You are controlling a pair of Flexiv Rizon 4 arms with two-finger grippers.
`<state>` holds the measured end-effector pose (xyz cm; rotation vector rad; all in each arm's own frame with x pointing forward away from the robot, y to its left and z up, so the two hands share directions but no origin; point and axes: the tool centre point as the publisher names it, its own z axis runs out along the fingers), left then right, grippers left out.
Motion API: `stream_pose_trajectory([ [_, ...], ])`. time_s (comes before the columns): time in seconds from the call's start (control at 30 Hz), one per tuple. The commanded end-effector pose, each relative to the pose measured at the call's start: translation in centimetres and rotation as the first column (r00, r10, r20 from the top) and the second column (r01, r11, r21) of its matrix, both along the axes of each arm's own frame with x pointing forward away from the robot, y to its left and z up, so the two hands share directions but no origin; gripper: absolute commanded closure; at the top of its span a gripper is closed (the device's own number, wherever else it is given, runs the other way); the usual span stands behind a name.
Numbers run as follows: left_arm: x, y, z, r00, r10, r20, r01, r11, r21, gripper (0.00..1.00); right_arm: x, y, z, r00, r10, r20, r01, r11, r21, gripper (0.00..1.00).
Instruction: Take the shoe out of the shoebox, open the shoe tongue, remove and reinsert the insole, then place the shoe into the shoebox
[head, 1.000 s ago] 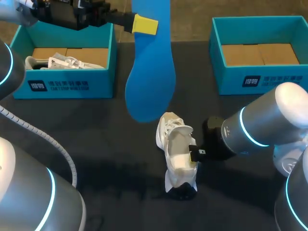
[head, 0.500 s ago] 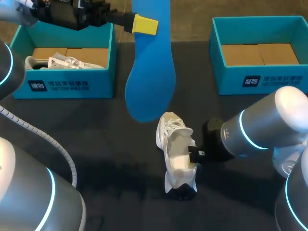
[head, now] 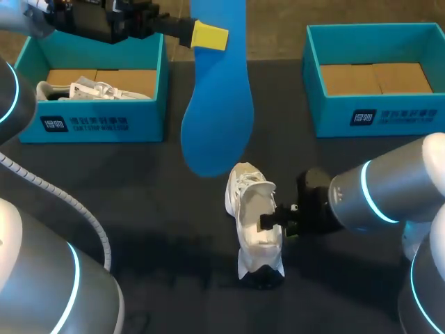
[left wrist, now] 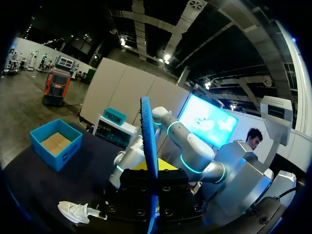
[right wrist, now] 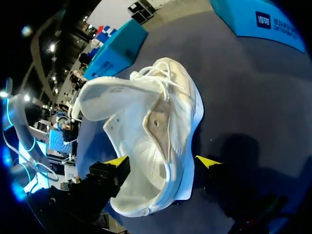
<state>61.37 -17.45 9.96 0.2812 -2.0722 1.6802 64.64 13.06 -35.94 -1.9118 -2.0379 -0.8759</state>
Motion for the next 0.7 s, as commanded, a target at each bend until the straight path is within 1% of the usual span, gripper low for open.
stream_pose_trajectory([
  [0.03, 0.0, -0.1, 0.0, 1.0, 0.001, 0.0, -0.001, 1.0, 0.001, 1.0, -0.1, -2.7, 1.7, 0.995, 0.095, -0.011, -0.091, 0.977, 0.192, 0.0],
  [0.1, 0.0, -0.1, 0.0, 1.0, 0.001, 0.0, -0.001, 1.0, 0.001, 1.0, 0.0, -3.2, 2.0, 0.994, 0.112, -0.013, -0.106, 0.967, 0.231, 0.0],
  [0.2, 0.0, -0.1, 0.0, 1.0, 0.001, 0.0, -0.001, 1.0, 0.001, 1.0, 0.2, -4.2, 2.7, 0.988, 0.157, 0.002, -0.148, 0.93, 0.336, 0.0],
  [0.23, 0.0, -0.1, 0.0, 1.0, 0.001, 0.0, -0.001, 1.0, 0.001, 1.0, 0.3, -4.4, 3.1, 0.985, 0.171, 0.009, -0.164, 0.927, 0.339, 0.0],
  [0.27, 0.0, -0.1, 0.0, 1.0, 0.001, 0.0, -0.001, 1.0, 0.001, 1.0, 0.2, -4.4, 3.6, 0.982, 0.19, 0.012, -0.185, 0.939, 0.288, 0.0],
  [0.63, 0.0, -0.1, 0.0, 1.0, 0.001, 0.0, -0.001, 1.0, 0.001, 1.0, 0.2, -4.4, 3.6, 0.982, 0.19, 0.012, -0.185, 0.939, 0.288, 0.0],
  [0.67, 0.0, -0.1, 0.0, 1.0, 0.001, 0.0, -0.001, 1.0, 0.001, 1.0, 0.2, -5.0, 3.9, 0.982, 0.189, 0.02, -0.185, 0.922, 0.339, 0.0],
  [0.7, 0.0, -0.1, 0.0, 1.0, 0.001, 0.0, -0.001, 1.0, 0.001, 1.0, 0.3, -5.4, 4.3, 0.983, 0.182, 0.025, -0.18, 0.923, 0.341, 0.0],
])
